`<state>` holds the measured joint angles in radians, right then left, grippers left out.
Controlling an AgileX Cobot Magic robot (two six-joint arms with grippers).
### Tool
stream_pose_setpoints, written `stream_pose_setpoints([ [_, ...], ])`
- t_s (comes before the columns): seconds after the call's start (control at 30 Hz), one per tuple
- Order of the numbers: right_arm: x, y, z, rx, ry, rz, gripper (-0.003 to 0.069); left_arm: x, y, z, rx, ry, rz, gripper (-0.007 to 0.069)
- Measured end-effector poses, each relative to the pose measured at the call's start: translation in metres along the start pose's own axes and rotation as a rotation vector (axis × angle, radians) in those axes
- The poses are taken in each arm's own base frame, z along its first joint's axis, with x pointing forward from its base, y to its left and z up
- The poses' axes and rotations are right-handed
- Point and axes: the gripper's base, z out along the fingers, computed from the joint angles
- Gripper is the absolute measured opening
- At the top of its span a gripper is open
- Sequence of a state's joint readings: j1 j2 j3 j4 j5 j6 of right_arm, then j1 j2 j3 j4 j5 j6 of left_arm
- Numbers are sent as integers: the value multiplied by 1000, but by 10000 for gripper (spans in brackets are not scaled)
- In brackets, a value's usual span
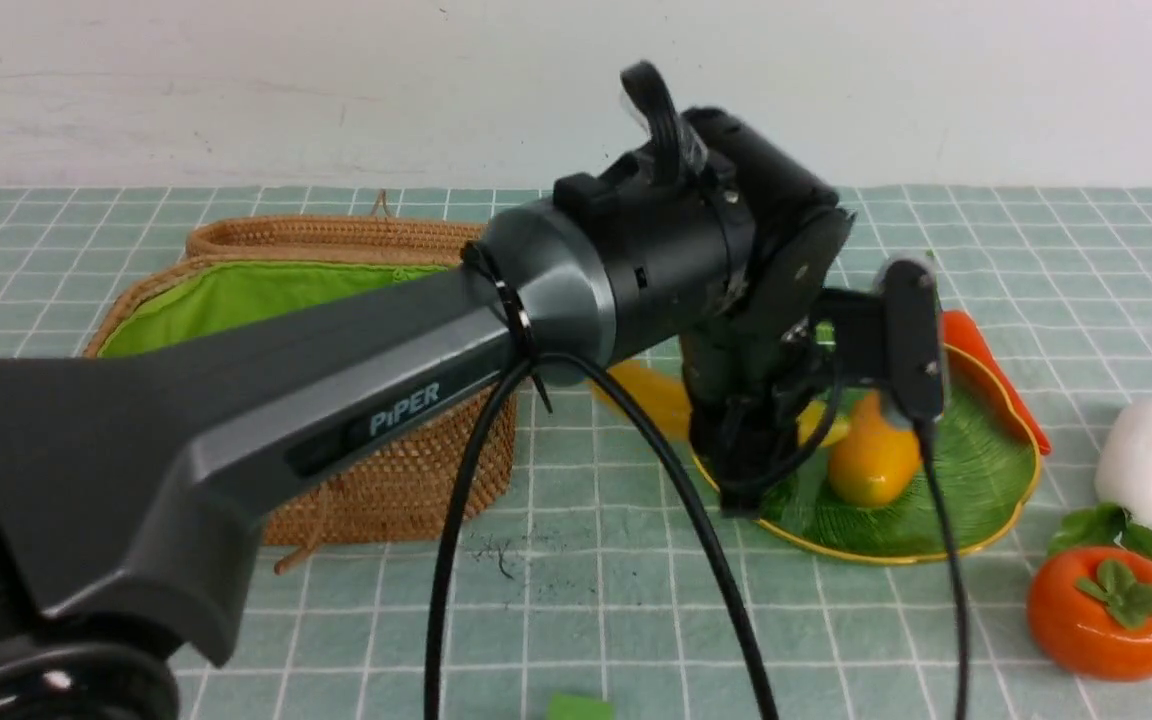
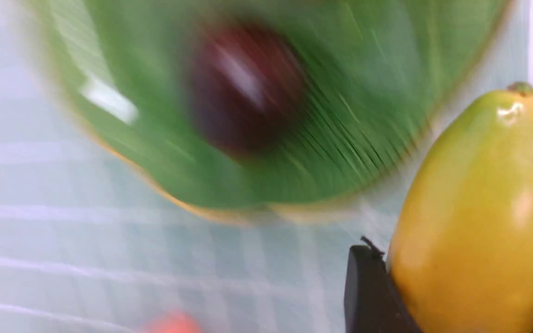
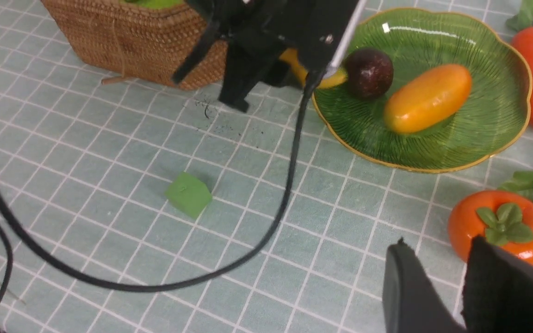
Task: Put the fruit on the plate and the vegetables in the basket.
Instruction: Use the left arm to grab a banana and put it into the right plate
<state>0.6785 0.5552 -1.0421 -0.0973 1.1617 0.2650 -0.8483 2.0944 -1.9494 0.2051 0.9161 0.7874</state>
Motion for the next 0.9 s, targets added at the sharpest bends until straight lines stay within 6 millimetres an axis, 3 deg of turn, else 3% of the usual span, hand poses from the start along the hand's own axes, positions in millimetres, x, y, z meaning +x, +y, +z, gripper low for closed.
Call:
stream_pose_setpoints([
  [0.13, -1, 0, 0, -3, -12, 0, 199, -17, 3, 4, -56, -160, -55, 309],
  [0.23, -1, 1, 0, -7, -16, 1, 199, -25, -1, 25, -66, -231, -89, 309],
  [0.43, -1, 1, 0, -8, -14, 2, 204, -21, -13, 52, -5, -191, -89, 309],
  [0.9, -1, 1, 0, -8, -15, 1, 213, -28, -22, 76, -5, -247, -138, 309],
])
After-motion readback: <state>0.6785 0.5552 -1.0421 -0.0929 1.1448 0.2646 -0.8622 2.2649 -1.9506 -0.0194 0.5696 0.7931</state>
